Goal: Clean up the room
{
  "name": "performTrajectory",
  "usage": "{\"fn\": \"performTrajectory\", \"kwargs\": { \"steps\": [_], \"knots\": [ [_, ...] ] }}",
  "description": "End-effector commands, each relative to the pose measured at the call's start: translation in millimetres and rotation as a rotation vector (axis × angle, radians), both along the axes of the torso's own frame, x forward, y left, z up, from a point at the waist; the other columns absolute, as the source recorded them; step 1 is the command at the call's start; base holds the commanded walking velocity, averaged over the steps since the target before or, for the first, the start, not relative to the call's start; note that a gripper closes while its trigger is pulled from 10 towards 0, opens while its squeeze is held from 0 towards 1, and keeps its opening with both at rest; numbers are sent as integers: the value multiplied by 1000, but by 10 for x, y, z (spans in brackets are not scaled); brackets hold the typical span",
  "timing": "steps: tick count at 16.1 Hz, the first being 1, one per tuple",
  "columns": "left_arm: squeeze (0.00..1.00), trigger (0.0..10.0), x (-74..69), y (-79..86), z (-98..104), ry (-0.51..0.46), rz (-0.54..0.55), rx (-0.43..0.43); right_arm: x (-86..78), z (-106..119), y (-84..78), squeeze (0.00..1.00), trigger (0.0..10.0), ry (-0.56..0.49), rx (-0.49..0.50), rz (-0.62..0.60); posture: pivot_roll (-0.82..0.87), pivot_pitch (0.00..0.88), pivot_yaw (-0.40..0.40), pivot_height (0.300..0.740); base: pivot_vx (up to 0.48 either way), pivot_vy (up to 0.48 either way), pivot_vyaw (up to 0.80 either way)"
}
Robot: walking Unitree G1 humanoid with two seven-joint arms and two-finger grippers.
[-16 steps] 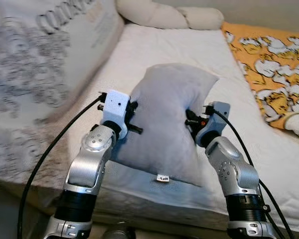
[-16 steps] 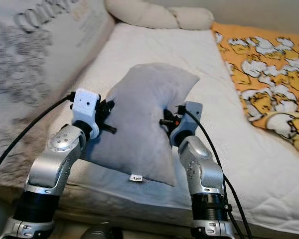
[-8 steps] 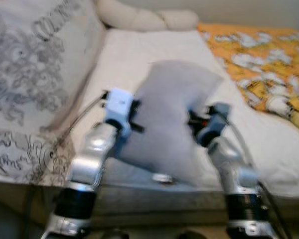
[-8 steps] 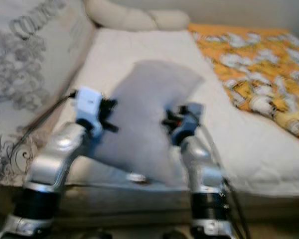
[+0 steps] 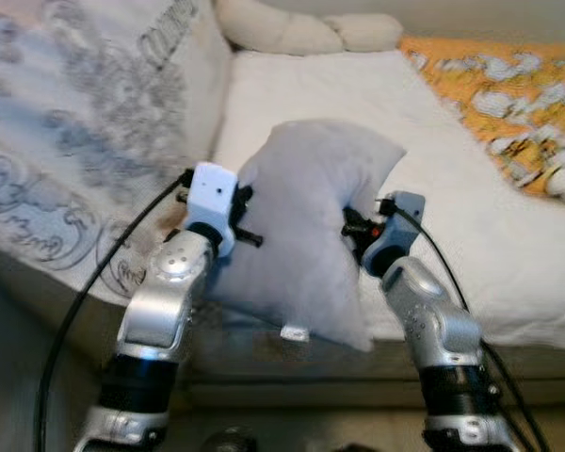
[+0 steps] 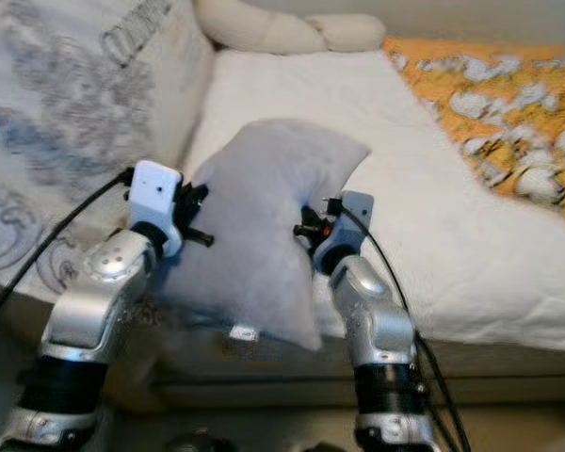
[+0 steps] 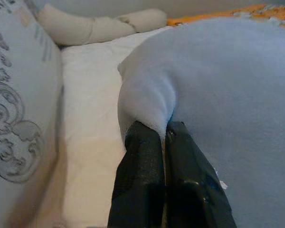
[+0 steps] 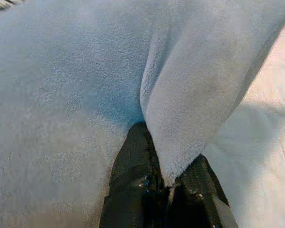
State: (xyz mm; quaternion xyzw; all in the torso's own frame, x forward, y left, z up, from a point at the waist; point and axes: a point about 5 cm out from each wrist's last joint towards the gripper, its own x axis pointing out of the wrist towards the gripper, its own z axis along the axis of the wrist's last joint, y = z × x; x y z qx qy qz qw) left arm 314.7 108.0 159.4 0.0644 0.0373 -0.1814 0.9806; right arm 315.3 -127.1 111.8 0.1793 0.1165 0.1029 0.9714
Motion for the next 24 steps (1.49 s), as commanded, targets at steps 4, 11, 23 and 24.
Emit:
{"fn": "performTrajectory", "kwargs": {
  "steps": [4,11,23,24],
  "knots": [
    [0,10000,42,-11,115,-47,6,-10,39,81,7,0,10000,-32,0,-9,36,0,3,740,0,0,0],
    [0,10000,43,-7,118,-51,17,-20,74,84,38,0,10000,-29,-14,7,50,0,-13,740,72,0,0],
    [0,10000,67,33,113,-53,47,-22,111,74,58,0,10000,-31,-30,25,55,0,-18,740,262,0,0],
    [0,10000,71,41,117,-54,50,-22,118,74,62,0,10000,-32,-32,27,57,0,-19,740,259,0,0]
  ]
}}
